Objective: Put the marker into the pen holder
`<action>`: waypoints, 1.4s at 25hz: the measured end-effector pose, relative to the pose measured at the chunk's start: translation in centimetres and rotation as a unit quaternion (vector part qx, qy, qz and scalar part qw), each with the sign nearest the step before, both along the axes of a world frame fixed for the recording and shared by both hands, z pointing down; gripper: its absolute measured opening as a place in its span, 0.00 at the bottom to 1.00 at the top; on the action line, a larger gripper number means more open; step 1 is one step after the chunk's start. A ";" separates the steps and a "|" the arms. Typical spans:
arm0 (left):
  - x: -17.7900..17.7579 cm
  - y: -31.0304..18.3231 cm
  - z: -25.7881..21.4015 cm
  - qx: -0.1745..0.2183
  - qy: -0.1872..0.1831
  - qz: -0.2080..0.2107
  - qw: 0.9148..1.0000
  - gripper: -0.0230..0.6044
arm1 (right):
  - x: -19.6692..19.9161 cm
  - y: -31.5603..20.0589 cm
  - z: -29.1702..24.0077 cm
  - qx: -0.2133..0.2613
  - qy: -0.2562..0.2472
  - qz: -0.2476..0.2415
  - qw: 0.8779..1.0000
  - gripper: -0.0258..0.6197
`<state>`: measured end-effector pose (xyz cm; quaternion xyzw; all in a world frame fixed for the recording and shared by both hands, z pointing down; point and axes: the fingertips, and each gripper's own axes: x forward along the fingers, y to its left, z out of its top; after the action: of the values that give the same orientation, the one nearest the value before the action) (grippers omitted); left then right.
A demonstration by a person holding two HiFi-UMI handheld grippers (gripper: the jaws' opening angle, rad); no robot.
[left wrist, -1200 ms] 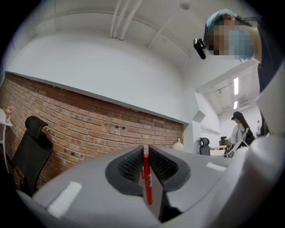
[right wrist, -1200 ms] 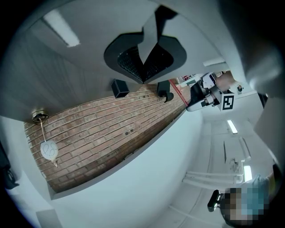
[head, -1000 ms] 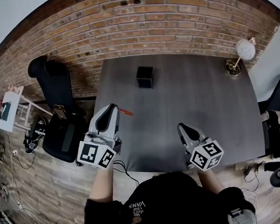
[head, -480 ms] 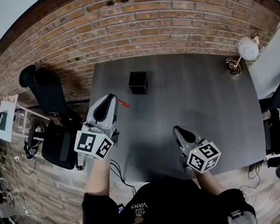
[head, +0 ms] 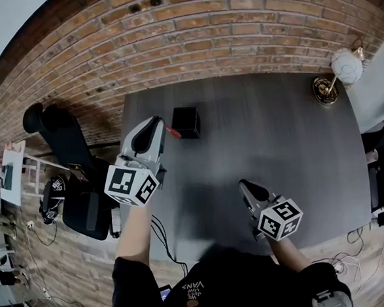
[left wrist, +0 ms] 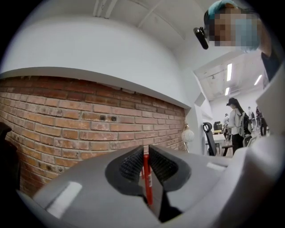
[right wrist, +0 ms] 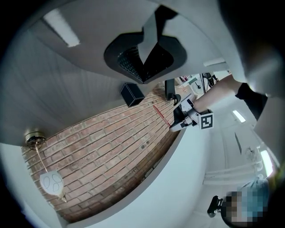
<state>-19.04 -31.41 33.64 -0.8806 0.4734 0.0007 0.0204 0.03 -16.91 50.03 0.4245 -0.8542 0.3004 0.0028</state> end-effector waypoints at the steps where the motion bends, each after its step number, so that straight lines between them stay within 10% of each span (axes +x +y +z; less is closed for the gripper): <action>1: 0.2 -0.8 0.1 0.000 -0.004 0.000 1.000 0.18 | 0.1 -0.3 0.3 -0.004 -0.003 0.000 1.000 0.04; 35: 3.3 -13.9 18.3 -0.173 -0.097 -0.014 0.980 0.18 | 2.5 -5.0 6.5 -0.059 -0.027 0.041 0.997 0.04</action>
<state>-15.75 -45.28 51.95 -0.8600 0.4746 -0.1664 -0.0861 2.50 -21.91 56.58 0.4502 -0.8165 0.3614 -0.0076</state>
